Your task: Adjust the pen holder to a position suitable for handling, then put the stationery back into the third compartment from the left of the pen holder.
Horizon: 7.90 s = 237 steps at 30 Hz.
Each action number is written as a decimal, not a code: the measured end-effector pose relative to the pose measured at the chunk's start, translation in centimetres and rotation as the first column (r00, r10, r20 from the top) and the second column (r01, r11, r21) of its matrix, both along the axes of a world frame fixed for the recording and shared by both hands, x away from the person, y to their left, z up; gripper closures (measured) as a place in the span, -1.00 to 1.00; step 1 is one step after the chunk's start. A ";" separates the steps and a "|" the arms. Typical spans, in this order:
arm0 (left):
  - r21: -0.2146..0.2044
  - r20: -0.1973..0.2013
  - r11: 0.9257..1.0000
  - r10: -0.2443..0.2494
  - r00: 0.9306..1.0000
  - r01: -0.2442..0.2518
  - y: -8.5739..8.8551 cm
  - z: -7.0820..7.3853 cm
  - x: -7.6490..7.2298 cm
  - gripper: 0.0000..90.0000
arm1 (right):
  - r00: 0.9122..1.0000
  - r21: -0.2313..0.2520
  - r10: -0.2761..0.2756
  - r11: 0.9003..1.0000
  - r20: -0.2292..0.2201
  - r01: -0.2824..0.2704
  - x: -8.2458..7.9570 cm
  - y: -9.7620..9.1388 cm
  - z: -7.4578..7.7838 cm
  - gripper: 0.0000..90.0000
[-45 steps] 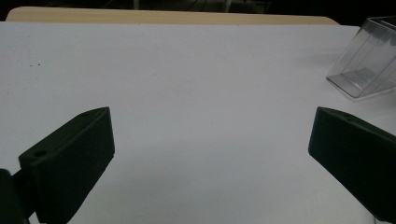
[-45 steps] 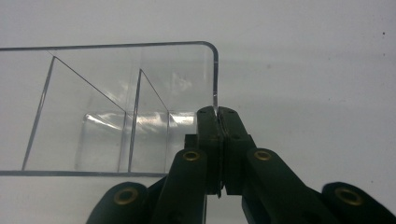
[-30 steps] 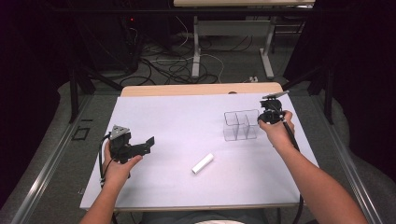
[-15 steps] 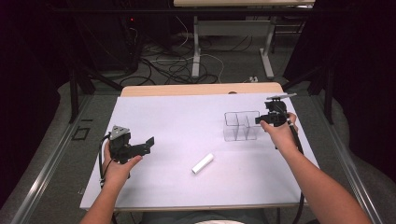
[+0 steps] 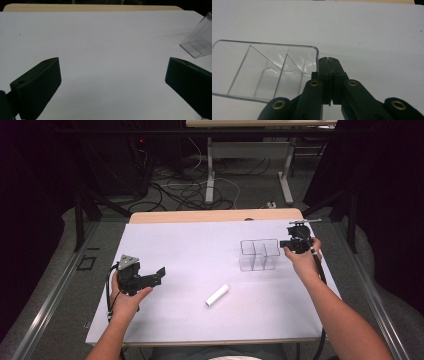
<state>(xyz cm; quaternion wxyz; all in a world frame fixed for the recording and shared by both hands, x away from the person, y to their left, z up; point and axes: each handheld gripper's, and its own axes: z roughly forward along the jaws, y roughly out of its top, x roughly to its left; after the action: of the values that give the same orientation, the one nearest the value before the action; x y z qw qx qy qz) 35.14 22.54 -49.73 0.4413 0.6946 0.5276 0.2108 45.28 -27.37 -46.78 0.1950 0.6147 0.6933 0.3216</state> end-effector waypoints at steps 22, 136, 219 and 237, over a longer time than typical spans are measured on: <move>0.003 0.000 1.000 0.003 1.000 -0.003 0.0 -0.1 0.1 -0.99 | 1.000 -0.024 -0.017 1.000 -0.019 0.017 0.8 0.9 -1.8 1.00; 0.040 0.014 0.999 -0.007 1.000 0.006 -1.1 0.1 -0.3 -0.90 | 0.912 0.149 0.324 0.918 0.251 -0.368 -6.4 6.7 -0.9 -0.37; 0.142 -0.232 0.882 -0.412 0.881 0.450 -13.8 -2.0 -1.5 0.09 | 0.934 0.157 0.328 0.924 0.143 -0.348 -9.5 6.7 -4.4 -0.67; 0.153 -0.347 0.859 -0.416 0.840 0.489 -15.7 -2.4 -0.8 0.25 | 0.936 0.164 0.325 0.925 0.135 -0.344 -9.3 6.5 -4.6 -0.67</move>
<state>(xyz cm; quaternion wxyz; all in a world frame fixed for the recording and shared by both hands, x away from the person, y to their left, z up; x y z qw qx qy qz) 34.32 6.83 -52.15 0.3073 0.8711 0.3796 0.0521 35.94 -20.86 -51.42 0.1157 0.4850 0.7439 0.4450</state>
